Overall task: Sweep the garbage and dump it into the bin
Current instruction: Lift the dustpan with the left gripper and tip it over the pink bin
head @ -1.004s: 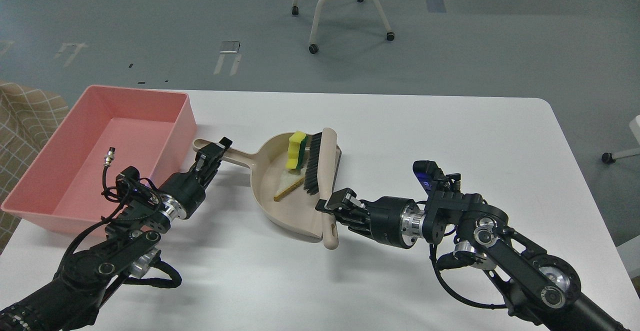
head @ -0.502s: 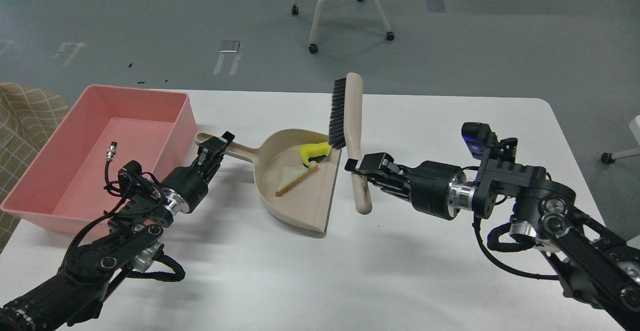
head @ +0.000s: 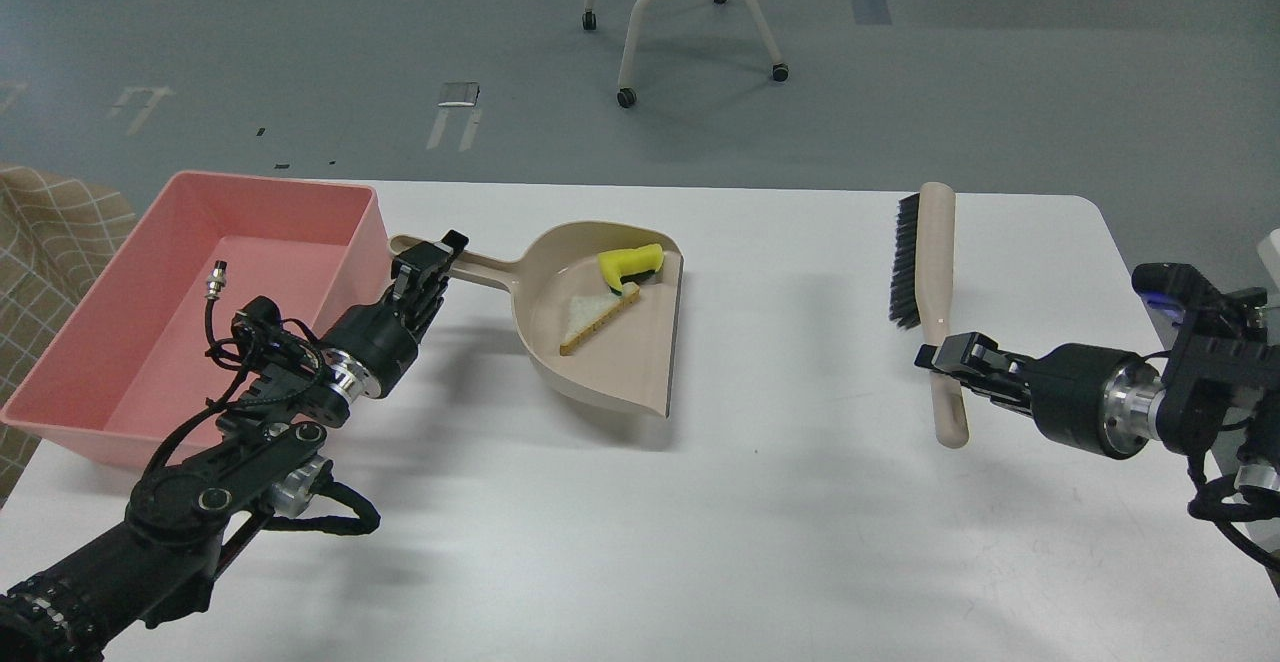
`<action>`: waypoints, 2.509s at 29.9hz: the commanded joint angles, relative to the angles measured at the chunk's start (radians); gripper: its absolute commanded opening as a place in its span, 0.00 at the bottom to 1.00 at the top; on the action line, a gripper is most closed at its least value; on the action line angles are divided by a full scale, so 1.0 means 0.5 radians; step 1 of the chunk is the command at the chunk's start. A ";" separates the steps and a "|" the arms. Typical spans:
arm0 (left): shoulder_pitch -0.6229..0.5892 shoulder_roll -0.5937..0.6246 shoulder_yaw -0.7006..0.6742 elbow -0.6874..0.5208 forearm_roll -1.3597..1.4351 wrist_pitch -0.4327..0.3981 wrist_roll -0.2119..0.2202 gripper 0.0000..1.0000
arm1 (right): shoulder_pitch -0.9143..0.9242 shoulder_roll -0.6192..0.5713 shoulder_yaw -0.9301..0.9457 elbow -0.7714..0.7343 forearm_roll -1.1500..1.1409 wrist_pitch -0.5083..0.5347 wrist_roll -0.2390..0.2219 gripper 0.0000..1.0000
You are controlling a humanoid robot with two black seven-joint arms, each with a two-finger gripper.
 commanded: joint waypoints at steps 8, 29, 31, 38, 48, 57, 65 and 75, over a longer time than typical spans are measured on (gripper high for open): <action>-0.031 0.254 -0.019 -0.251 -0.101 0.009 0.000 0.01 | -0.218 -0.126 -0.010 0.009 -0.062 0.000 0.002 0.00; 0.147 1.138 -0.022 -0.598 -0.843 -0.242 0.000 0.02 | -0.224 -0.111 -0.007 0.002 -0.062 0.000 0.009 0.00; 0.150 1.169 -0.022 -0.592 -0.859 -0.255 0.000 0.02 | -0.224 -0.111 -0.007 0.002 -0.062 0.000 0.009 0.00; 0.208 1.332 -0.019 -0.534 -0.914 -0.252 0.000 0.02 | -0.218 -0.111 -0.001 0.002 -0.062 0.000 0.009 0.00; 0.208 1.666 -0.010 -0.353 -0.835 -0.356 0.000 0.01 | -0.218 -0.096 0.005 -0.004 -0.062 0.000 0.018 0.00; 0.101 1.822 -0.019 -0.340 -0.212 -0.328 0.000 0.00 | -0.209 -0.059 0.011 -0.007 -0.059 0.000 0.021 0.00; -0.077 1.878 0.003 -0.175 -0.074 -0.350 0.000 0.00 | -0.203 -0.037 0.018 0.002 -0.053 0.000 0.027 0.00; -0.271 2.000 0.006 -0.398 0.558 -0.350 0.000 0.00 | -0.209 0.009 0.030 -0.004 -0.056 0.000 0.033 0.00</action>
